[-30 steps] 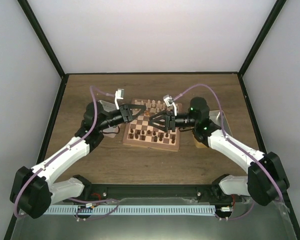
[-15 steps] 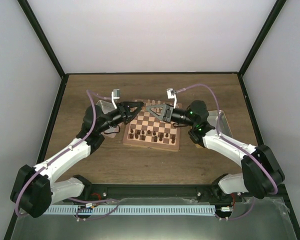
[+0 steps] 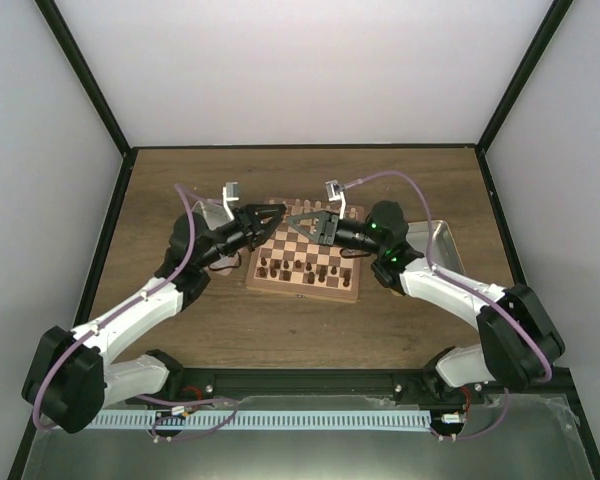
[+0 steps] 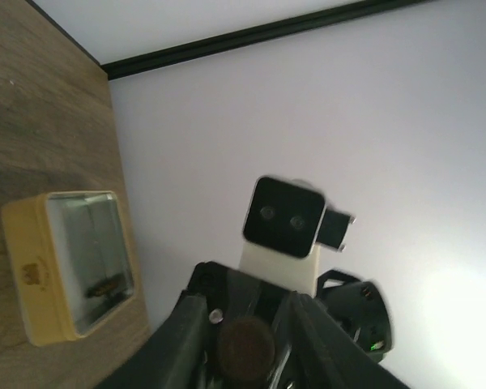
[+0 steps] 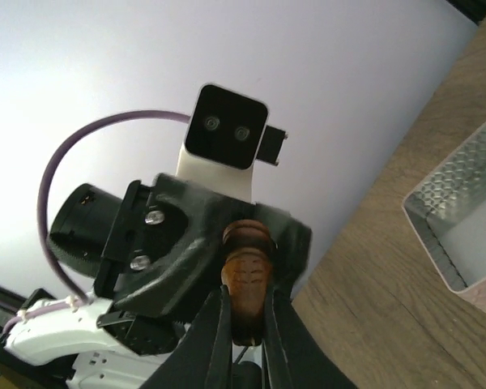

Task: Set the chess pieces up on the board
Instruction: Place the chess piece on the chessboard.

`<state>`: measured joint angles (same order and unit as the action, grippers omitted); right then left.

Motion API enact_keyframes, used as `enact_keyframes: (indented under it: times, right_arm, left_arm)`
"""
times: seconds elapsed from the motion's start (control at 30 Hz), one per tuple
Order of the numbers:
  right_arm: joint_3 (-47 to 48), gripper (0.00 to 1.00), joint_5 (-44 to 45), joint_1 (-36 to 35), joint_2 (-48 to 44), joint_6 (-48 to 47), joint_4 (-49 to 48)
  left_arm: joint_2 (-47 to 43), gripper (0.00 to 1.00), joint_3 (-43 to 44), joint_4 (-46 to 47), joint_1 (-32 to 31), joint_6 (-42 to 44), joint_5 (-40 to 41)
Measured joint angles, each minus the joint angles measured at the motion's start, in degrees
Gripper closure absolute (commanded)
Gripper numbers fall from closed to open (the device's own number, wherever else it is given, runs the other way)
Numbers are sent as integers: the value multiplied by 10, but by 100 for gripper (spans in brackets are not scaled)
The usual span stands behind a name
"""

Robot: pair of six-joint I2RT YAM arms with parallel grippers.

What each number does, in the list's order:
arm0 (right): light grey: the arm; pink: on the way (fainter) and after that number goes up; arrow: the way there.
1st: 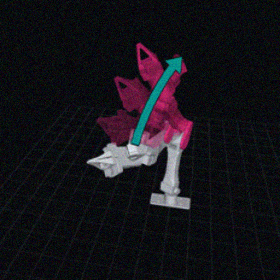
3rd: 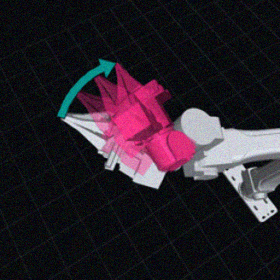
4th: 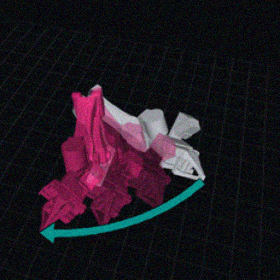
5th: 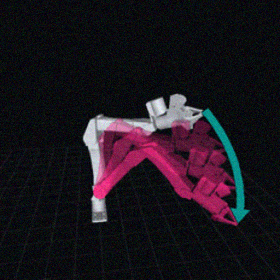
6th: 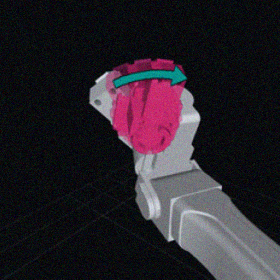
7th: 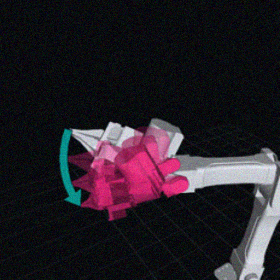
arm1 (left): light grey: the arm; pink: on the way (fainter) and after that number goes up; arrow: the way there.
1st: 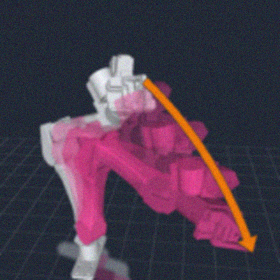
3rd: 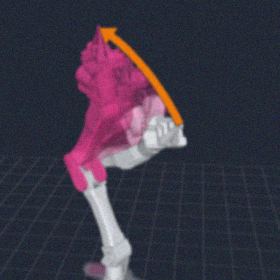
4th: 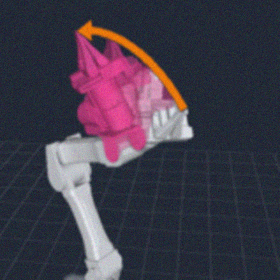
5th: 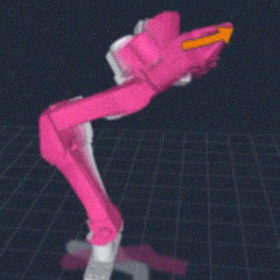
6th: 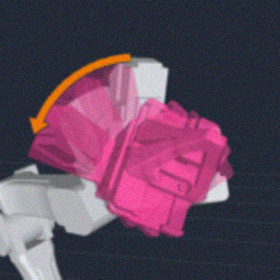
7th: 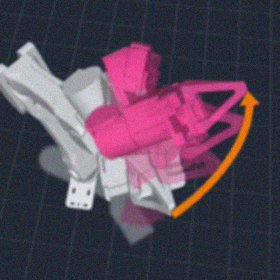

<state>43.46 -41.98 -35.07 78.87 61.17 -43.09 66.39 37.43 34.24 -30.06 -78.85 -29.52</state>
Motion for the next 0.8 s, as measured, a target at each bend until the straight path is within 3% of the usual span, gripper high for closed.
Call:
enact_keyframes:
  times: [0.1, 0.2, 0.4, 0.6, 0.8]
  right_arm:
    - [16, 99, 24, 0, -7, -15, 68]
    - [49, 99, 58, 0, -18, -55, 186]
    - [151, 99, 164, 0, -24, -158, 526]
    - [187, 99, 241, 0, -22, -238, 812]
    - [231, 99, 302, -21, 18, -273, 963]
  left_arm:
    - [-6, 32, -5, -21, 0, 18, 5]
    - [-33, 21, -7, -78, 0, 67, 33]
    - [-122, 14, 1, -250, 1, 232, 172]
    - [-141, 10, 56, -399, 1, 416, 318]
    - [-152, 9, 70, -448, 1, 520, 409]
